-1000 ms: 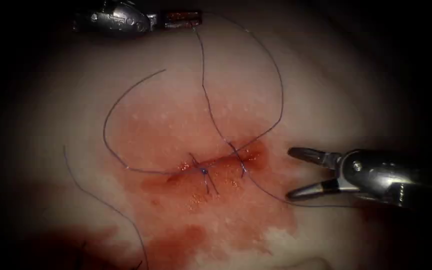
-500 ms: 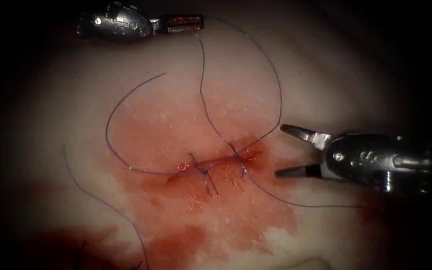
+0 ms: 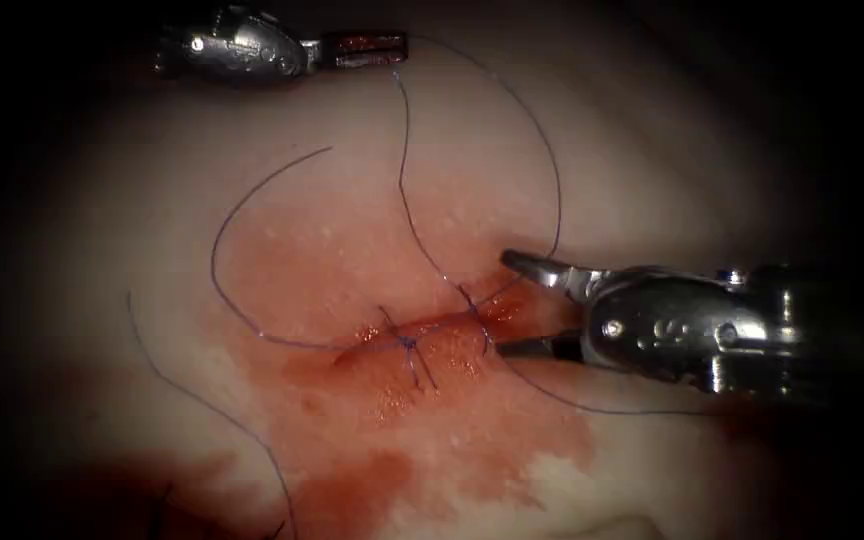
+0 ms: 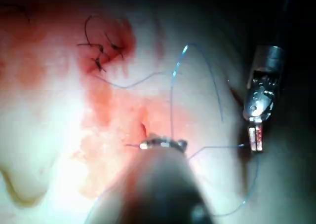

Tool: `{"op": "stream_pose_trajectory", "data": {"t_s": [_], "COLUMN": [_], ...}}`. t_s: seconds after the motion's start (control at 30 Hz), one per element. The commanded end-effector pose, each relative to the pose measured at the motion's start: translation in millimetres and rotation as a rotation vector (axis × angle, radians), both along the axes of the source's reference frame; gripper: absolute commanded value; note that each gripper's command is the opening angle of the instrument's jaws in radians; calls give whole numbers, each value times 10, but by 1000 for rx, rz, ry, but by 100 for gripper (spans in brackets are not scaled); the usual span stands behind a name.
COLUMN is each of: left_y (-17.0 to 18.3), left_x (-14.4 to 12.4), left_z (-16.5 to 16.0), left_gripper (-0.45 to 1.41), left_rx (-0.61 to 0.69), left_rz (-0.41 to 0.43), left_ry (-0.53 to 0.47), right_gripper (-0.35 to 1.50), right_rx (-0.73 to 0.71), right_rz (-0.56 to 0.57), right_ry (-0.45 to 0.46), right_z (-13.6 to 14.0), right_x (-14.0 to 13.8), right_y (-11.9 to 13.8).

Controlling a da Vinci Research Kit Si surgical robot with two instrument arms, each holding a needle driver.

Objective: Wound Closure

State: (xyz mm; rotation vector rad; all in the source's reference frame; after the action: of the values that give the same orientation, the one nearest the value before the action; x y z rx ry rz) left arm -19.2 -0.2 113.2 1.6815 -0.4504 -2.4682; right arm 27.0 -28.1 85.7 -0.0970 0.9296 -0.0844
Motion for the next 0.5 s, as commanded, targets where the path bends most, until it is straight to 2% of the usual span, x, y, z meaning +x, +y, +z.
{"op": "stream_pose_trajectory", "data": {"t_s": [0.03, 0.5], "left_y": [3, 3], "left_x": [-5, -5], "left_z": [4, 4], "left_gripper": [-45, -45], "left_rx": [-2, -2], "left_rz": [0, 0], "left_ry": [-1, -1], "right_gripper": [136, 129], "right_rx": [-4, -5], "right_rz": [-7, -15], "right_ry": [7, 11], "right_z": [3, 3], "right_x": [10, 16], "right_y": [1, 0]}}
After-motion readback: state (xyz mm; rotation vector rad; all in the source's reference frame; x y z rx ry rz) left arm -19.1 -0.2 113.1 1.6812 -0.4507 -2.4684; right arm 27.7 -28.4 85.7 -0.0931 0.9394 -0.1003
